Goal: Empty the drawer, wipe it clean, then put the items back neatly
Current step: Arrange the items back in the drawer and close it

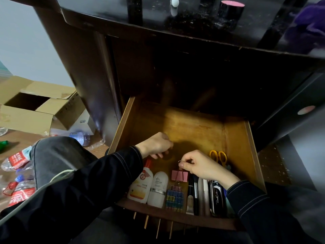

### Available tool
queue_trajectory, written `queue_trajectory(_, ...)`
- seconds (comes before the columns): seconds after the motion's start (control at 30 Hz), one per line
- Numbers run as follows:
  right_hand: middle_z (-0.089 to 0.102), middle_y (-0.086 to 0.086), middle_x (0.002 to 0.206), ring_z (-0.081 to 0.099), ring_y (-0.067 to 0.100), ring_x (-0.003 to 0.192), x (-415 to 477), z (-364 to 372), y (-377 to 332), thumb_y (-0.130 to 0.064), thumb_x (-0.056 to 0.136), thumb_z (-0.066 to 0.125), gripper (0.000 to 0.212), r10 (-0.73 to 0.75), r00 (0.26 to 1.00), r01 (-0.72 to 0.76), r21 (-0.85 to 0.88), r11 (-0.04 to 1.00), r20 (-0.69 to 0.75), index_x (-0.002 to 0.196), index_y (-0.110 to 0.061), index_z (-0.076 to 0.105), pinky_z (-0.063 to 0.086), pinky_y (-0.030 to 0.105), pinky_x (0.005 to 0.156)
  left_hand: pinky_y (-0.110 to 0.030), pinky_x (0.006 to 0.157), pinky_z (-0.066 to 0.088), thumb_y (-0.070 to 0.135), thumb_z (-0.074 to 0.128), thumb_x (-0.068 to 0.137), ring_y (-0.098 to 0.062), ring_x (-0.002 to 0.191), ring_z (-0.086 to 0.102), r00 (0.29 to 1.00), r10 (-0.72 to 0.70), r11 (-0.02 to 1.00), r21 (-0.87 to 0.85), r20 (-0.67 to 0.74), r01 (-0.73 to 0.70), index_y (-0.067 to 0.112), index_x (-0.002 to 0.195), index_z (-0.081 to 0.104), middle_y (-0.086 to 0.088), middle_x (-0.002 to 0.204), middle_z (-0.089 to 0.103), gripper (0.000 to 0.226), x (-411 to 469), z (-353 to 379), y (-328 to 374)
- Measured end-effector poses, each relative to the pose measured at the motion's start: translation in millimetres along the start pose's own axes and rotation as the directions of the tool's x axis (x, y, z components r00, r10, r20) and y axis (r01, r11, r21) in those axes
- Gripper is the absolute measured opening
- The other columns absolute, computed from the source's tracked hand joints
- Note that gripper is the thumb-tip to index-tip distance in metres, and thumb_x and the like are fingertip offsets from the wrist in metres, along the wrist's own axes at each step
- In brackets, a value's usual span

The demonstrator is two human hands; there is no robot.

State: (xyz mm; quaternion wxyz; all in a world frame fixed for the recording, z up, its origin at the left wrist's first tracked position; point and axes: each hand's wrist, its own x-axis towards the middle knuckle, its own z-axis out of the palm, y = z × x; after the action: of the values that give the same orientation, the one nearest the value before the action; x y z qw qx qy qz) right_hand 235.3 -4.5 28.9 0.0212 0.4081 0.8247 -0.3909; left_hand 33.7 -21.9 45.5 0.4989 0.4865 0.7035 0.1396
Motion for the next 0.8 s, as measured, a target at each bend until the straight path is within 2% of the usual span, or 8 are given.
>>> queue_trajectory(0.13,0.058,-0.030,0.059,0.050,-0.006,0.054,-1.0,1.0,-2.1,-0.037,0.099,0.061,0.025,0.010,1.000,-0.010,0.001,1.000,0.021,0.082,-0.023,0.072,0.036,0.023,0.055,-0.024,0.055,0.049,0.028,0.050,0.100,-0.015,0.067,0.062,0.999,-0.028,0.999,0.022,0.029,0.028,0.018,0.105,0.065,-0.002,0.089,0.068,0.019,1.7,1.6,-1.8)
queue_trajectory(0.27,0.057,-0.020,0.057,0.049,-0.005,0.055,-0.9,2.7,-4.6,-0.035,0.098,0.063,0.024,0.007,0.999,-0.008,0.016,1.000,0.036,0.086,-0.018,0.074,0.036,0.020,0.055,-0.025,0.055,0.050,0.027,0.052,0.099,-0.017,0.069,0.064,0.998,-0.039,0.999,0.020,0.053,0.038,0.019,0.099,0.063,-0.003,0.087,0.069,0.014,3.2,3.9,-2.6)
queue_trajectory(0.37,0.057,-0.027,0.055,0.049,-0.006,0.052,-1.1,2.4,-5.6,-0.033,0.099,0.063,0.024,-0.003,0.997,0.004,-0.012,1.000,0.074,0.088,-0.015,0.074,0.031,0.014,0.049,-0.025,0.055,0.050,0.028,0.053,0.098,-0.017,0.069,0.064,0.998,-0.043,0.999,0.014,0.055,0.042,0.018,0.100,0.065,-0.003,0.088,0.069,0.016,3.9,3.2,-3.6)
queue_trajectory(0.6,0.047,-0.019,0.044,0.040,0.002,0.042,-2.8,-0.1,-2.4,-0.033,0.099,0.062,0.029,0.012,0.996,-0.010,-0.026,1.000,0.093,0.085,-0.009,0.072,0.023,0.017,0.043,-0.024,0.057,0.051,0.029,0.053,0.099,-0.017,0.068,0.063,0.997,-0.061,0.998,0.017,0.052,0.060,0.017,0.103,0.065,-0.002,0.085,0.068,0.017,6.2,4.8,-2.0)
queue_trajectory(0.73,0.047,-0.018,0.045,0.038,0.003,0.043,-2.1,0.8,-2.1,-0.036,0.099,0.062,0.029,0.014,0.995,-0.010,-0.035,0.999,0.096,0.084,-0.011,0.071,0.026,0.024,0.047,-0.024,0.055,0.050,0.031,0.052,0.099,-0.016,0.067,0.063,0.997,-0.050,0.999,0.020,0.051,0.049,0.017,0.102,0.066,-0.002,0.086,0.069,0.020,6.6,5.0,-2.9)
queue_trajectory(0.8,0.050,-0.020,0.047,0.039,0.003,0.043,-1.5,1.3,-2.1,-0.036,0.098,0.062,0.028,0.007,0.996,-0.002,-0.046,0.999,0.093,0.086,-0.013,0.072,0.025,0.022,0.046,-0.024,0.054,0.050,0.031,0.052,0.099,-0.016,0.066,0.063,0.998,-0.048,0.999,0.020,0.046,0.047,0.016,0.101,0.066,-0.002,0.085,0.068,0.020,6.8,5.0,-3.4)
